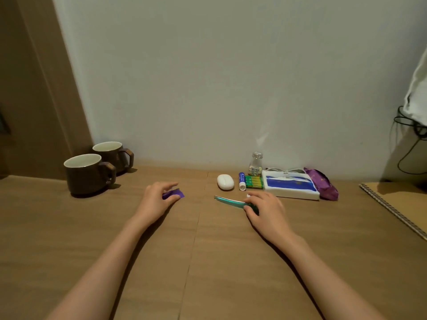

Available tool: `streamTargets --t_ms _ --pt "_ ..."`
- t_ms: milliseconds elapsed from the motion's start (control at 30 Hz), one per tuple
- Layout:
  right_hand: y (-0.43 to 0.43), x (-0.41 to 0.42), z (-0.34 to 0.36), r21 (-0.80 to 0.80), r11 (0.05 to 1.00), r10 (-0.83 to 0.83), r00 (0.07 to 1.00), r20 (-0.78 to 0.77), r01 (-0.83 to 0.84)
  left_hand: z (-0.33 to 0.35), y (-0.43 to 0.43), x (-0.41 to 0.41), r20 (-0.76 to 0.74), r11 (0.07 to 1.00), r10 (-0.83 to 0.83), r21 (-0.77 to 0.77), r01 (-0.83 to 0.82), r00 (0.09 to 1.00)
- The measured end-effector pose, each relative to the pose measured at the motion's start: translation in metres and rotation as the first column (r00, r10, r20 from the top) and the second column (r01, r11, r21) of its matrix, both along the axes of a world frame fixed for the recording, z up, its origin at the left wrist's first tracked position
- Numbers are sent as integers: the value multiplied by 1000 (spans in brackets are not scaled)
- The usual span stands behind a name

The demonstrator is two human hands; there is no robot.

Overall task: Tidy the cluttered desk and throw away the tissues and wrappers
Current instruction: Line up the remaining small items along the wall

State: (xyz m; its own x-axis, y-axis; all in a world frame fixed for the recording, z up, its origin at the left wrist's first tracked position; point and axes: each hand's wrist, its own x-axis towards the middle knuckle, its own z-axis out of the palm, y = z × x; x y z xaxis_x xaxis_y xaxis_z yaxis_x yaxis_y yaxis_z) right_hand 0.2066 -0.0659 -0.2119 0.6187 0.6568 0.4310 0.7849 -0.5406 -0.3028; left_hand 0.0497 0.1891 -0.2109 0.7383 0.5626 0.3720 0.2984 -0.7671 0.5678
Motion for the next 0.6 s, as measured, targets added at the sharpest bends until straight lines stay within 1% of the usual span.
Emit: streamTargets --t_ms 100,233,433,500,600 --pt "-3 1 -1 5 1000 -7 1000 -13 7 3 -3 1 -59 995 5 -100 -11 998" --pt "-4 1 -2 5 1000 -3 999 -33 3 4 2 -3 -157 986 65 -143 -87 986" --pt "-5 0 -2 12 1000 14 999 -53 -13 10 -5 -6 -162 964 52 -250 -92 985" --pt "-4 0 -2 27 999 26 998 -57 -24 13 -10 -9 -152 968 39 -239 -75 988" --pt "-3 -3 1 31 996 90 993 -70 -88 18 -22 -18 -129 986 23 -162 -43 991"
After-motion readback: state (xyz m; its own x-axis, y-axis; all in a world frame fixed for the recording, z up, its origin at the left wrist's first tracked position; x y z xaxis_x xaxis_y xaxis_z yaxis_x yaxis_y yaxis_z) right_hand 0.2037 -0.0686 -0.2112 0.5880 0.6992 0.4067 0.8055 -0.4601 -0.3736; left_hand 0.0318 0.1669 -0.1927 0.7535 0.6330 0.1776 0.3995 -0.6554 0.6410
